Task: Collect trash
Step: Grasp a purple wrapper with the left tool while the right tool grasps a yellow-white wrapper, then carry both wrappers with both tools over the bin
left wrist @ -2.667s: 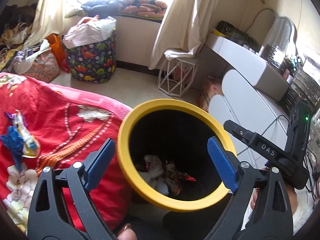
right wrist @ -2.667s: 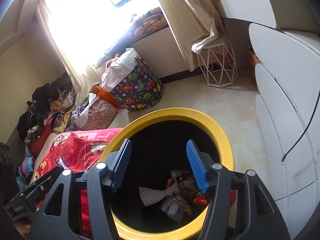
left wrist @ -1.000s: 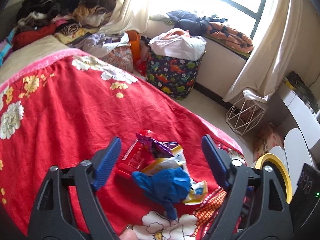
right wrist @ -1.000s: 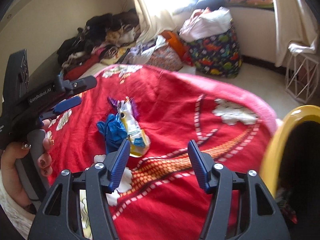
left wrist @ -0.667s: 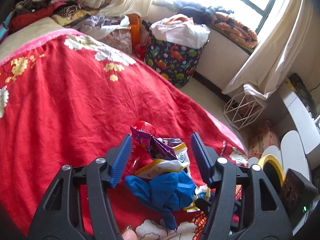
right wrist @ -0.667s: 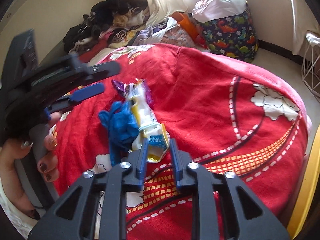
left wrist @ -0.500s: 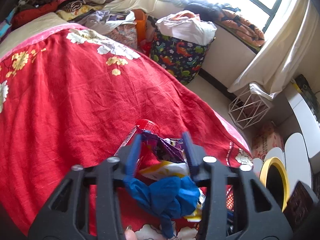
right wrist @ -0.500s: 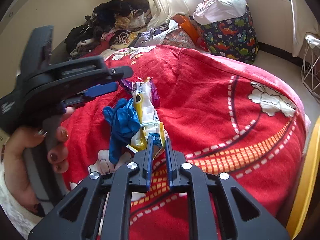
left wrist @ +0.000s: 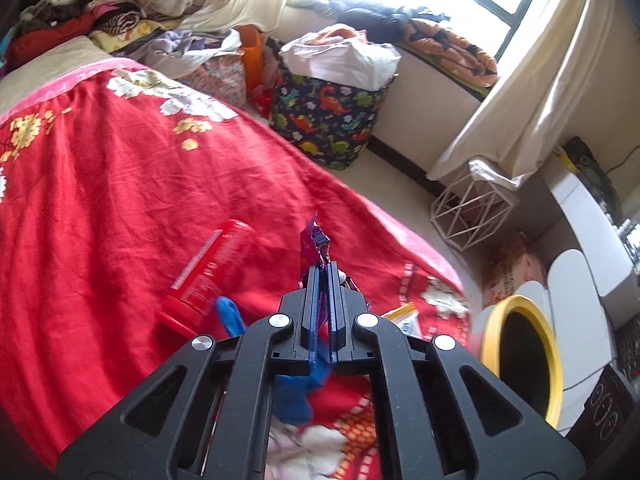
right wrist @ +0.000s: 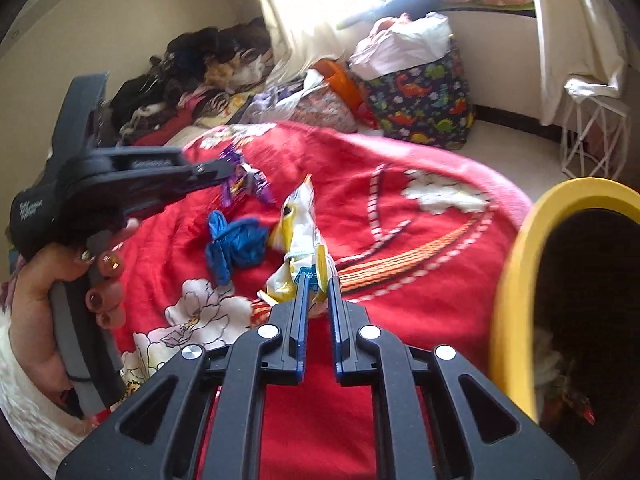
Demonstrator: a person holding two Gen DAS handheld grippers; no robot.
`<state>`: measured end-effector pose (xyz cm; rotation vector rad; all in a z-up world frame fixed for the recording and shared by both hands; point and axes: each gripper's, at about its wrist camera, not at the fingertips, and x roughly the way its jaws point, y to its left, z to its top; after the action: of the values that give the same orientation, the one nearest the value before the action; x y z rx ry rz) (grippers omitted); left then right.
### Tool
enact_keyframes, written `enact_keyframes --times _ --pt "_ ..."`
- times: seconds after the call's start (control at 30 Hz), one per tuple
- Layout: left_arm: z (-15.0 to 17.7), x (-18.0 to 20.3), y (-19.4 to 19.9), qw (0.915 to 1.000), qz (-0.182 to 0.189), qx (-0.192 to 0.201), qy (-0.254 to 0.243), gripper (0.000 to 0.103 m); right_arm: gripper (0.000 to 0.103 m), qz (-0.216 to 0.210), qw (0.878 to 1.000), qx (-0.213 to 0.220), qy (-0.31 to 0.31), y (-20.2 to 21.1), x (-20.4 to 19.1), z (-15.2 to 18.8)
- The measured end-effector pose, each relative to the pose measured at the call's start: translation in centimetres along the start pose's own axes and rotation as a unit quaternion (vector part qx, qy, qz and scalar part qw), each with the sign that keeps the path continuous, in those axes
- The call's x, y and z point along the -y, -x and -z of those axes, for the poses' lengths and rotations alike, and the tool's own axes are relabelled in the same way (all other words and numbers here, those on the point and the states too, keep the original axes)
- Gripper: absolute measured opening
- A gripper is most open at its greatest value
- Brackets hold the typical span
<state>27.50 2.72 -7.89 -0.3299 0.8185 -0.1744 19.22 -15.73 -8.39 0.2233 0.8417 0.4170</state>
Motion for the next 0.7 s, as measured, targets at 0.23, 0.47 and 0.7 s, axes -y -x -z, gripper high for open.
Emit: enact_keyframes --times 0.23,0.47,0.7 --pt "0.5 3.8 1.6 0.999 0.034 0.01 -0.027 0.001 0.008 0.017 0.998 0.045 -0.031 3.9 2.6 -0.7" --pt "1.4 8.0 2.4 0.996 0.067 0.008 -0.058 0.001 0.008 0.039 0.993 0.095 -0.061 8.4 5.3 -0.9" --pt "2.9 12.1 2.9 0.9902 0.099 -0.001 -0.099 0.001 0.008 0.071 0.984 0.132 -0.095 12.3 9.3 -0.6"
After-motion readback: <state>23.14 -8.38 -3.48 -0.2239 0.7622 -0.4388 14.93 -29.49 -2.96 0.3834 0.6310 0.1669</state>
